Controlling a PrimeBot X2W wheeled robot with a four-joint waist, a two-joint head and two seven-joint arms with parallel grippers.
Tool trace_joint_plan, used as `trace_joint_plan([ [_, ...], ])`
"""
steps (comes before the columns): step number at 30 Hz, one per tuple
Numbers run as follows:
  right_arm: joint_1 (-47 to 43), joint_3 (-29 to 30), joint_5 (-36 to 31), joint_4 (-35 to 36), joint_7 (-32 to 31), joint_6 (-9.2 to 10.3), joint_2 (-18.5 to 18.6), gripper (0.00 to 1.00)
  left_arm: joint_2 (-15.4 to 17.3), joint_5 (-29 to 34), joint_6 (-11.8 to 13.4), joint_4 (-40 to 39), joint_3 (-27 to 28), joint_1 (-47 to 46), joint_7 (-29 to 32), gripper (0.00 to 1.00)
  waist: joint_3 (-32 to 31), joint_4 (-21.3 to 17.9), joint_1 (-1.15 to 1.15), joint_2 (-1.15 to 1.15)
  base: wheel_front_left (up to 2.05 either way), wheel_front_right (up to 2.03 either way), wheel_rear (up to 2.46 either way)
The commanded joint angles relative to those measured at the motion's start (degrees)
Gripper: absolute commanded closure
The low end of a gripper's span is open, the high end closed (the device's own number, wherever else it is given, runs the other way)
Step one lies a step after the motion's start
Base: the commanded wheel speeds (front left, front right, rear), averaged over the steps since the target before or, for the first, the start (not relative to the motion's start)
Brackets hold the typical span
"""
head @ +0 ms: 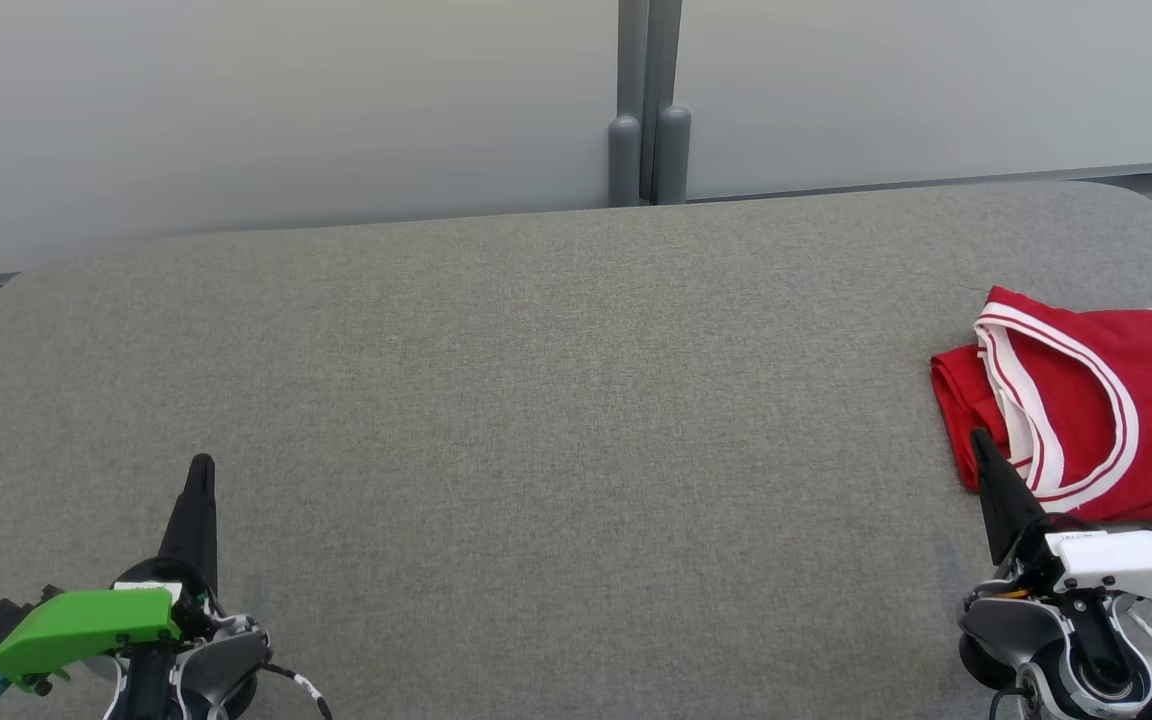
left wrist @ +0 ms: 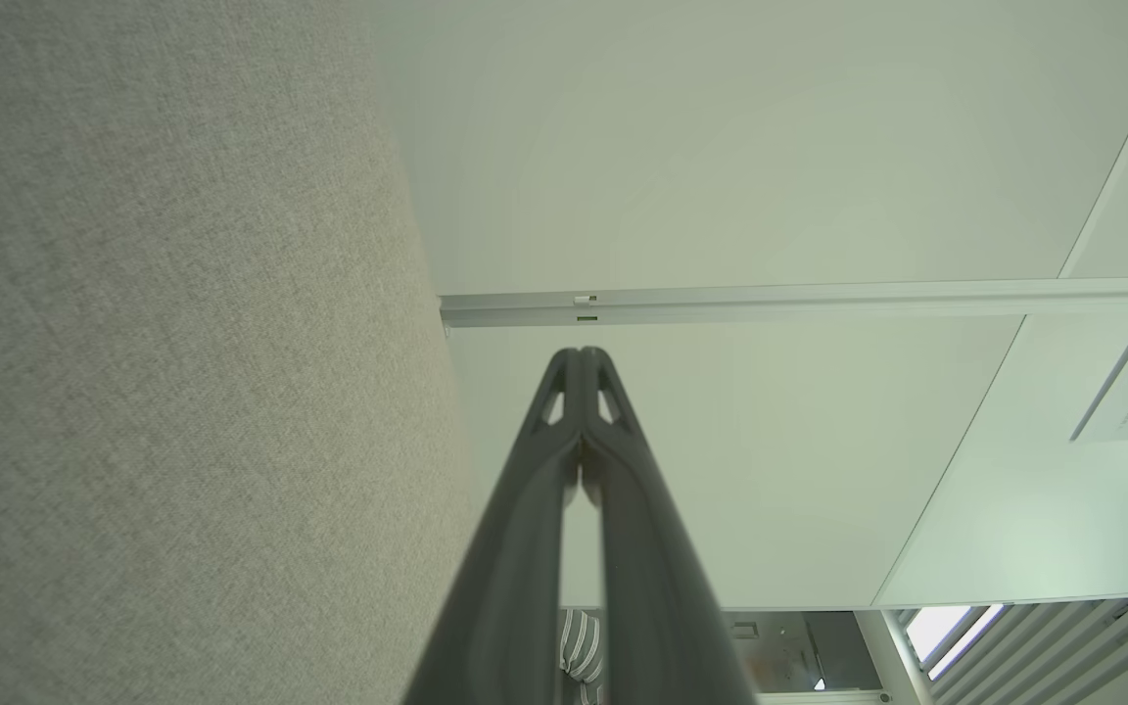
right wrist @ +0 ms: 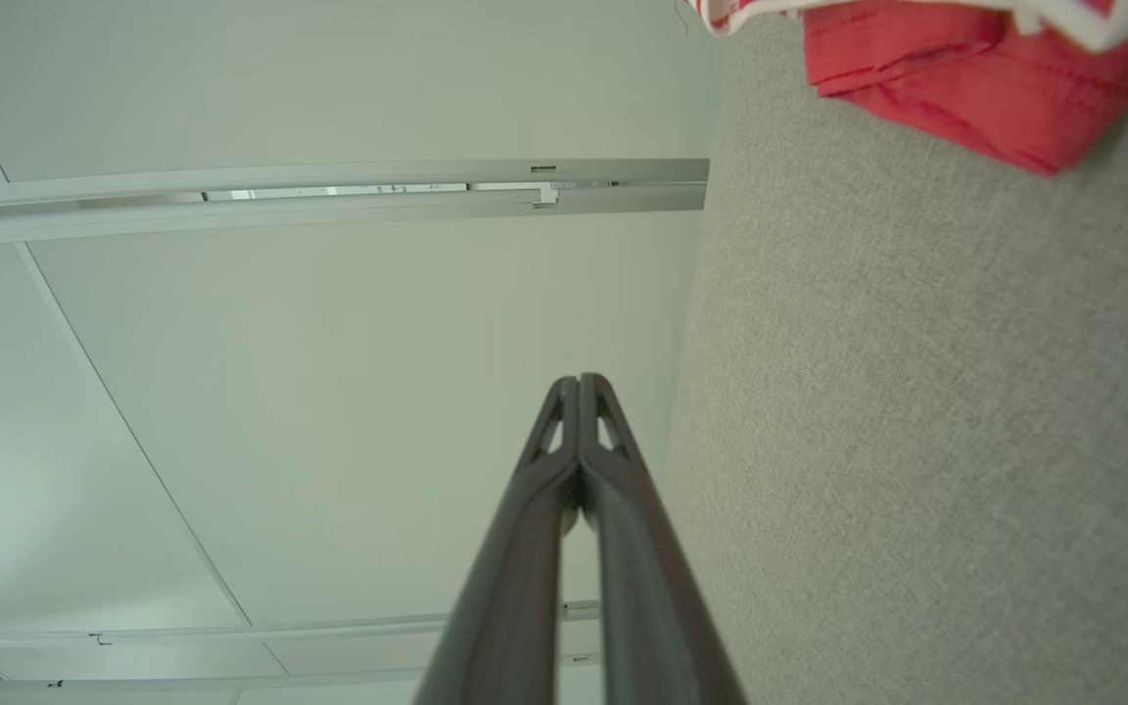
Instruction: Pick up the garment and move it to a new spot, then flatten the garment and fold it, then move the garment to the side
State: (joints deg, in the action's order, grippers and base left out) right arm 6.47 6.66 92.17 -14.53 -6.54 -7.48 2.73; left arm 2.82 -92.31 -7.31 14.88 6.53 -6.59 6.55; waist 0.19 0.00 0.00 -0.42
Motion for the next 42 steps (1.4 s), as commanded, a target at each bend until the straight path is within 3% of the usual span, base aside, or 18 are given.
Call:
trace_joint_plan([
  [1,0.63,-0.02,0.32,-0.08,-0.15,-0.02,0.29,1.00,0.01,-0.03,-0.33,-0.21,0.14,-0.82,0.28,1.00,0.00,0.00,0.00,0.42,0.00,0.00,0.00],
  [42,0.63,-0.03,0.32,-0.08,-0.14,-0.02,0.29,1.00,0.01,-0.05,-0.33,-0.22,0.12,-0.81,0.26,1.00,0.00,0.00,0.00,0.42,0.00,0.00,0.00],
])
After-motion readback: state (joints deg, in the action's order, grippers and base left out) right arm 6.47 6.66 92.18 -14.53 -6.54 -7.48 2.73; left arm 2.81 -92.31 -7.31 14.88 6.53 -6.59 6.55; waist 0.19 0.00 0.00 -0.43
